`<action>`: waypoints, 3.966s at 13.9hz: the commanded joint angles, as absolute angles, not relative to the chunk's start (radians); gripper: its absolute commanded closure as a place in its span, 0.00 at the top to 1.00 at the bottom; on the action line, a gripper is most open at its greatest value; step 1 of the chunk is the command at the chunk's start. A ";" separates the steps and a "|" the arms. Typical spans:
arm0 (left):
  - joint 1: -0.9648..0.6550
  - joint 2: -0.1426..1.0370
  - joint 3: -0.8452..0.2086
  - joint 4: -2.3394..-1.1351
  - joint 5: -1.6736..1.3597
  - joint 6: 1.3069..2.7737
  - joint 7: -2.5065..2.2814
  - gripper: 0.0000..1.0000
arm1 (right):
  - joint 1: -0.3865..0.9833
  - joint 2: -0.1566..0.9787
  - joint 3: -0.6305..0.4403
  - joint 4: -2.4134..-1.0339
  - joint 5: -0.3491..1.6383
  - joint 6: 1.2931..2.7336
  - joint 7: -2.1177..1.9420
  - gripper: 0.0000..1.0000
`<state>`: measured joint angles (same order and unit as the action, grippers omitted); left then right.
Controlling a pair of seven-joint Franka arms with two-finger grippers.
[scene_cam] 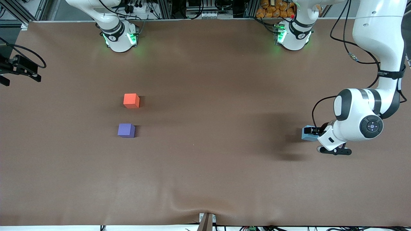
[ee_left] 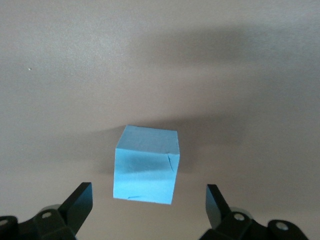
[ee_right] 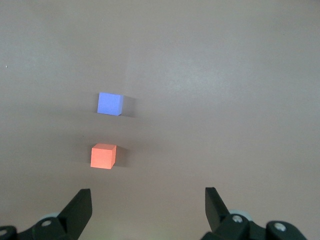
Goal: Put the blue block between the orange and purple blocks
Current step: 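Reach the left gripper down to the light-blue cube, then close the left gripper on the light-blue cube, then carry the blue cube with the left gripper to the table middle, then lower the blue cube and open the left gripper to release it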
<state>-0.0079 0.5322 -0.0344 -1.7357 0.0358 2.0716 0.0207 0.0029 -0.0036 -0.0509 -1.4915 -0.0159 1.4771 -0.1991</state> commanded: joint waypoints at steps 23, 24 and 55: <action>-0.142 0.457 -0.106 -1.779 0.060 2.033 -0.188 0.35 | -0.008 -0.034 -0.044 -1.522 -0.017 1.476 -0.186 1.00; -0.161 0.446 -0.144 -1.775 0.058 2.019 -0.269 0.35 | -0.008 -0.034 -0.044 -1.522 -0.017 1.476 -0.186 1.00; -0.436 0.372 -0.187 -1.439 0.003 1.694 -0.726 1.00 | 0.070 0.109 -0.041 -1.512 0.081 1.477 -0.167 1.00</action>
<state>-0.5067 0.4561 -0.1778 -1.3439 0.0026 1.7168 -0.8034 0.0307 0.1027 -0.0401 -1.5152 0.0136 1.4844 -0.1980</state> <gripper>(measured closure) 0.000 0.000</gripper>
